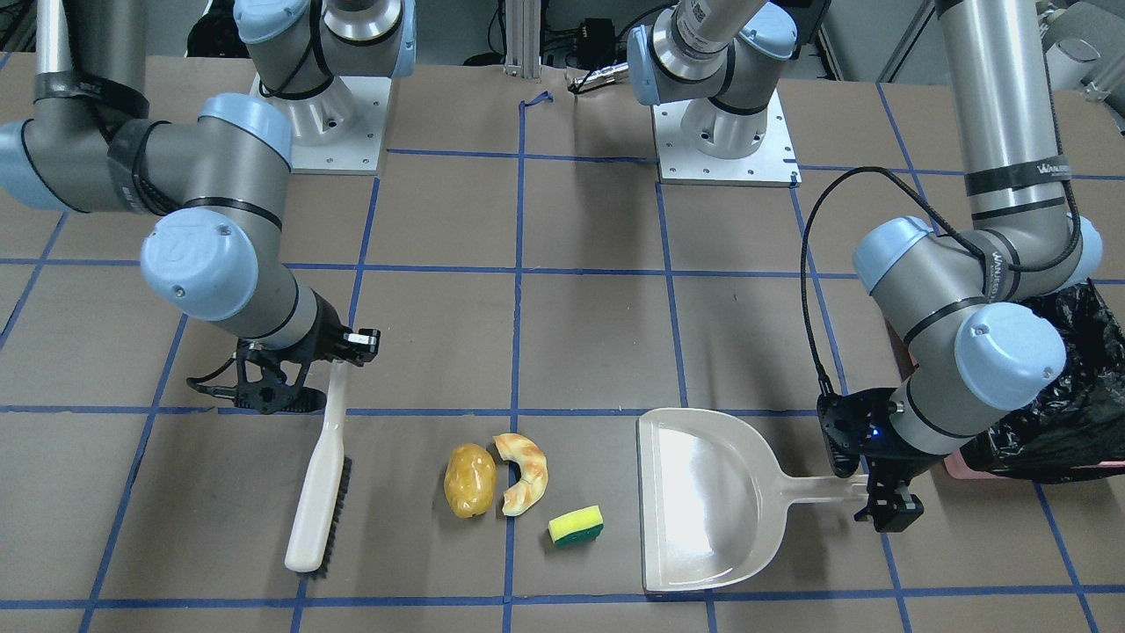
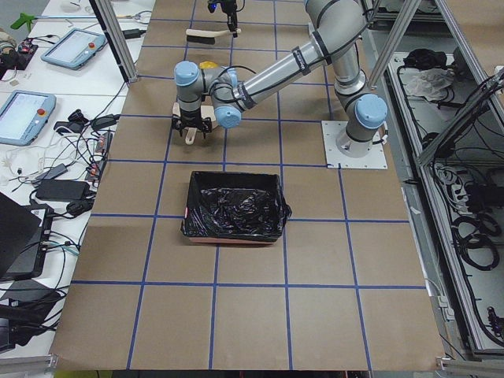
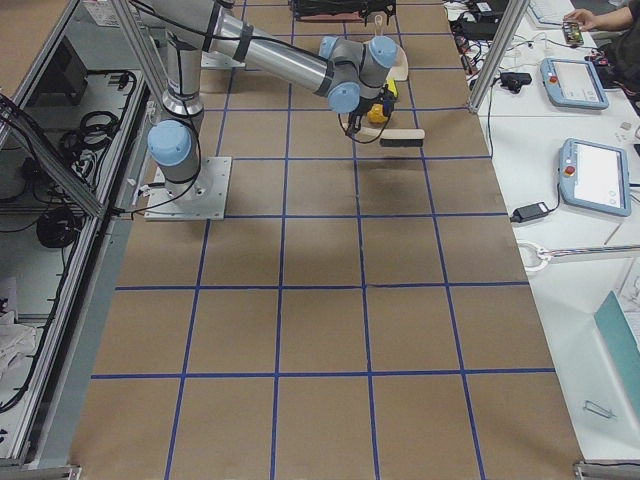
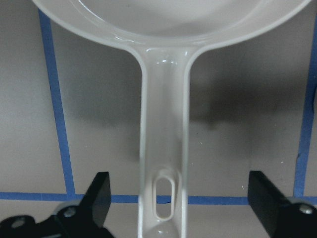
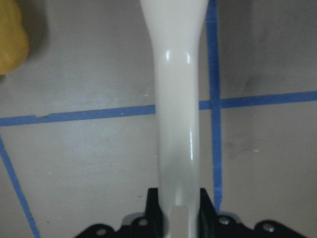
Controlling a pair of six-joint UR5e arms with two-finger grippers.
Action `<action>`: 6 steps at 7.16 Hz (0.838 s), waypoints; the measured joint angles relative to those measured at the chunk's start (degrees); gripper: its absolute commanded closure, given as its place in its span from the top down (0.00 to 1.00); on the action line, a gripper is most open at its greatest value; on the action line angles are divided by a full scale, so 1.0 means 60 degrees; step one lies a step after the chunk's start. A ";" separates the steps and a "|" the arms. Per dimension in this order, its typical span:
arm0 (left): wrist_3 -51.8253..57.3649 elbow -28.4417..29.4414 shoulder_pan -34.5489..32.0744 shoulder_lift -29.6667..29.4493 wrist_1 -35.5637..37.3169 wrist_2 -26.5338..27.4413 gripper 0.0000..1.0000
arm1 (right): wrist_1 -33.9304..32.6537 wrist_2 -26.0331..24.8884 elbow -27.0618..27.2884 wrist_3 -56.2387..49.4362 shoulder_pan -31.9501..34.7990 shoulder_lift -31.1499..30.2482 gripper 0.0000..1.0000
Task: Sweep and dump trash into bin
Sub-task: 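Carry the brush with the right gripper toward the food items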
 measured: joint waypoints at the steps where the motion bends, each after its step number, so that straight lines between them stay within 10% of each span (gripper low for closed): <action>1: -0.0034 0.0003 0.0000 -0.0006 0.0002 0.0013 0.60 | 0.0136 0.0298 0.0013 0.0394 0.0261 -0.0002 0.00; 3: -0.0027 0.0014 -0.0010 -0.0011 0.0012 0.0021 0.24 | 0.0263 0.0647 0.0049 0.0875 0.0630 -0.0001 0.00; 6: -0.0018 0.0042 -0.0015 -0.0012 0.0016 0.0009 0.08 | 0.0270 0.0779 0.0080 0.1396 0.1013 0.0070 0.00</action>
